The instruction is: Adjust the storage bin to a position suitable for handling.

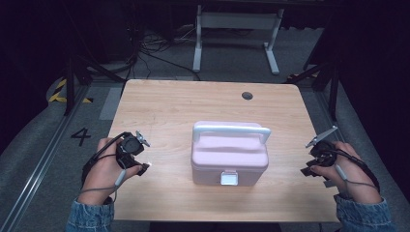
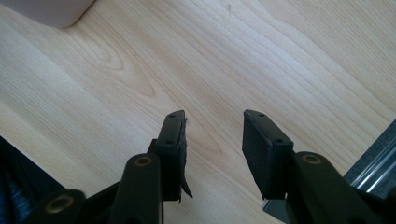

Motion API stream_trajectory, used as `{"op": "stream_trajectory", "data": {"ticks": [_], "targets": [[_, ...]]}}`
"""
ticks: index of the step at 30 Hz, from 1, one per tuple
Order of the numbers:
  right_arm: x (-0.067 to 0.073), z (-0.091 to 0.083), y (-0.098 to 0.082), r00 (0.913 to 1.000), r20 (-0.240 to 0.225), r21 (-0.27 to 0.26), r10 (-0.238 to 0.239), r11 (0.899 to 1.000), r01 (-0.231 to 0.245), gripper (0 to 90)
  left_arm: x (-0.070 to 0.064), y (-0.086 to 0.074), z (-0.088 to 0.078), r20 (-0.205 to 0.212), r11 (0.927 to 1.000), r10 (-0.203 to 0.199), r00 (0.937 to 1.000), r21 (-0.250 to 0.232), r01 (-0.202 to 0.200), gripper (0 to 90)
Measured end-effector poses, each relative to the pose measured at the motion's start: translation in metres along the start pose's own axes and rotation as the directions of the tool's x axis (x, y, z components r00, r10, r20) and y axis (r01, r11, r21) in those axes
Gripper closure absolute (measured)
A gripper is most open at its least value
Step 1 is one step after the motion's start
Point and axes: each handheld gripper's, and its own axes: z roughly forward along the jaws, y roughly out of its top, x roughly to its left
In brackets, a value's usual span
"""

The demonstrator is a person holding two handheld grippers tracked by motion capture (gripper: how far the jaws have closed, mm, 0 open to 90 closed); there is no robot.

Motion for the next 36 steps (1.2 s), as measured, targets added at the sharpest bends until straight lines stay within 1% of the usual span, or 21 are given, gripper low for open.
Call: {"op": "stream_trajectory", "data": {"ticks": [2, 5, 7, 10, 14, 15, 16, 17, 18, 19, 20, 21, 24, 26, 28, 29, 30, 32, 33, 35, 36], "targets": [[0.000, 0.000, 0.000, 1.0000, -0.001, -0.004, -0.002, 1.000, 0.002, 60.1, -0.001, 0.000, 0.000, 0.007, 0.9999, 0.003, 1.0000, -0.010, -0.003, 35.7], [-0.001, 0.000, -0.001, 1.0000, 0.004, -0.014, 0.002, 1.000, -0.002, 59.5, -0.002, 0.003, -0.002, 0.023, 0.9992, 0.024, 0.9994, -0.033, -0.023, 35.2], [-0.001, -0.002, -0.002, 1.0000, 0.005, -0.020, 0.004, 1.000, -0.004, 59.4, -0.003, 0.007, -0.007, 0.033, 0.9968, 0.010, 0.9994, -0.079, -0.008, 34.3], [-0.002, -0.002, -0.002, 0.9999, 0.008, -0.024, 0.007, 1.000, -0.007, 59.1, -0.005, 0.012, -0.012, 0.048, 0.9905, 0.025, 0.9985, -0.137, -0.019, 33.8], [-0.001, -0.002, -0.004, 0.9999, 0.009, -0.022, 0.011, 1.000, -0.011, 58.8, -0.012, 0.020, -0.016, 0.088, 0.9763, 0.090, 0.9920, -0.205, -0.071, 33.4], [-0.001, -0.002, -0.005, 0.9998, 0.007, -0.021, 0.016, 1.000, -0.016, 58.7, -0.013, 0.023, -0.017, 0.096, 0.9708, 0.118, 0.9884, -0.220, -0.094, 32.8], [-0.001, -0.002, -0.006, 0.9999, 0.008, -0.023, 0.014, 1.000, -0.014, 58.6, -0.016, 0.025, -0.017, 0.103, 0.9628, 0.136, 0.9853, -0.248, -0.107, 32.1], [-0.001, -0.003, -0.008, 0.9998, 0.010, -0.026, 0.019, 0.999, -0.018, 58.6, -0.018, 0.029, -0.019, 0.133, 0.9569, 0.158, 0.9785, -0.265, -0.118, 32.2], [-0.001, -0.004, -0.010, 0.9996, 0.012, -0.032, 0.025, 0.999, -0.024, 58.5, -0.021, 0.032, -0.021, 0.148, 0.9507, 0.177, 0.9730, -0.281, -0.130, 32.7], [-0.001, -0.004, -0.012, 0.9994, 0.016, -0.035, 0.029, 0.999, -0.029, 58.4, -0.023, 0.035, -0.021, 0.155, 0.9447, 0.185, 0.9705, -0.300, -0.132, 33.1], [-0.001, -0.005, -0.013, 0.9994, 0.018, -0.032, 0.030, 0.999, -0.030, 58.4, -0.024, 0.038, -0.022, 0.162, 0.9419, 0.194, 0.9674, -0.306, -0.138, 33.2], [-0.001, -0.005, -0.015, 0.9992, 0.019, -0.033, 0.036, 0.999, -0.035, 58.4, -0.024, 0.038, -0.022, 0.162, 0.9419, 0.194, 0.9674, -0.306, -0.138, 33.5], [-0.001, -0.005, -0.018, 0.9989, 0.018, -0.040, 0.044, 0.998, -0.043, 58.3, -0.026, 0.048, -0.024, 0.157, 0.9290, 0.209, 0.9654, -0.340, -0.145, 33.4], [-0.001, -0.005, -0.022, 0.9986, 0.006, -0.046, 0.053, 0.998, -0.053, 57.8, -0.028, 0.054, -0.024, 0.159, 0.9105, 0.221, 0.9621, -0.387, -0.145, 29.2], [0.000, -0.006, -0.024, 0.9985, 0.015, -0.054, 0.053, 0.997, -0.052, 57.8, -0.030, 0.059, -0.023, 0.175, 0.8934, 0.244, 0.9538, -0.423, -0.151, 27.0], [0.000, -0.007, -0.025, 0.9986, 0.021, -0.059, 0.050, 0.997, -0.048, 57.8, -0.030, 0.061, -0.023, 0.175, 0.8892, 0.248, 0.9530, -0.431, -0.152, 26.7], [0.001, -0.008, -0.026, 0.9985, 0.024, -0.062, 0.050, 0.997, -0.048, 57.9, -0.032, 0.063, -0.022, 0.171, 0.8833, 0.242, 0.9549, -0.446, -0.144, 25.8], [0.003, -0.010, -0.027, 0.9984, 0.035, -0.074, 0.045, 0.996, -0.042, 58.0, -0.033, 0.068, -0.022, 0.175, 0.8769, 0.231, 0.9569, -0.464, -0.127, 25.5], [0.004, -0.011, -0.028, 0.9985, 0.037, -0.078, 0.042, 0.996, -0.039, 58.0, -0.033, 0.070, -0.020, 0.177, 0.8692, 0.226, 0.9579, -0.480, -0.117, 25.7], [0.006, -0.012, -0.030, 0.9986, 0.040, -0.088, 0.034, 0.996, -0.030, 58.0, -0.034, 0.074, -0.019, 0.186, 0.8583, 0.215, 0.9587, -0.504, -0.095, 26.2], [0.006, -0.012, -0.030, 0.9988, 0.039, -0.093, 0.030, 0.995, -0.026, 58.0, -0.036, 0.076, -0.017, 0.169, 0.8400, 0.210, 0.9630, -0.535, -0.089, 27.0]]}}
